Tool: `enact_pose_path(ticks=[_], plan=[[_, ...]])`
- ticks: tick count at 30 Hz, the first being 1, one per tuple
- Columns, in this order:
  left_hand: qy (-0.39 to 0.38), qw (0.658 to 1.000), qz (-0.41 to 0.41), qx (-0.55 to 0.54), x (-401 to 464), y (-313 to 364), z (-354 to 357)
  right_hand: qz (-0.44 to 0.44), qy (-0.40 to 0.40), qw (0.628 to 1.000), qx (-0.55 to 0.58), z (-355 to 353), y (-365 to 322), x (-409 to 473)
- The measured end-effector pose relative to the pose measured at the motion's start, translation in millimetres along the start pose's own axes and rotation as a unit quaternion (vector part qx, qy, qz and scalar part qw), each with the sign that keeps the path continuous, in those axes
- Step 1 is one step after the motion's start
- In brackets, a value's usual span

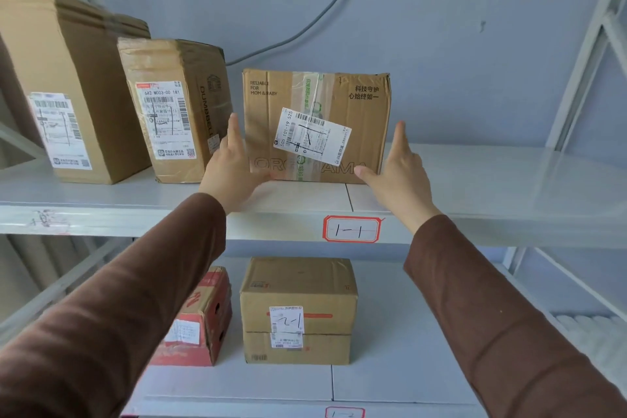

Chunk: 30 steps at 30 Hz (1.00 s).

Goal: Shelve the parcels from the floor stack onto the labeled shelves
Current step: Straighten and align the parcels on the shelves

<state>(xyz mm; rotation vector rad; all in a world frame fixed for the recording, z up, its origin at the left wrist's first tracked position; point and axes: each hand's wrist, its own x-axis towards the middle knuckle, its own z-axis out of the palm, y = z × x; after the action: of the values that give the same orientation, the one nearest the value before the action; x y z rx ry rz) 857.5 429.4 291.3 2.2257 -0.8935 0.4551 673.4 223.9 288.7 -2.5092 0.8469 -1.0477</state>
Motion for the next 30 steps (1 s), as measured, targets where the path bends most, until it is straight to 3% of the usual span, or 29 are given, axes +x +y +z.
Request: enact_pose_path(ticks=[8, 14, 20, 25, 30], plan=[[0.107, 0.976, 0.189, 0.007, -96.1, 15.9, -2.8, -0.208, 0.153, 0.965, 0.04, 6.9, -20.7, -90.2], [0.1, 0.965, 0.24, -0.018, -166.5, -11.6, 30.9, -0.311, 0.118, 0.941, 0.065, 48.6, -1.6, -159.0], [0.006, 0.986, 0.164, -0.01, -196.3, -72.2, 92.7, -0.266, 0.022, 0.961, 0.071, 110.6, 47.4, -184.9], [-0.056, 0.998, 0.011, -0.032, -205.5, -123.8, 141.9, -0.109, -0.078, 0.985, 0.107, 161.4, 95.5, -194.0], [-0.129, 0.977, -0.153, -0.074, -212.2, -166.3, 189.8, 0.018, -0.157, 0.981, 0.109, 209.5, 130.8, -207.4]])
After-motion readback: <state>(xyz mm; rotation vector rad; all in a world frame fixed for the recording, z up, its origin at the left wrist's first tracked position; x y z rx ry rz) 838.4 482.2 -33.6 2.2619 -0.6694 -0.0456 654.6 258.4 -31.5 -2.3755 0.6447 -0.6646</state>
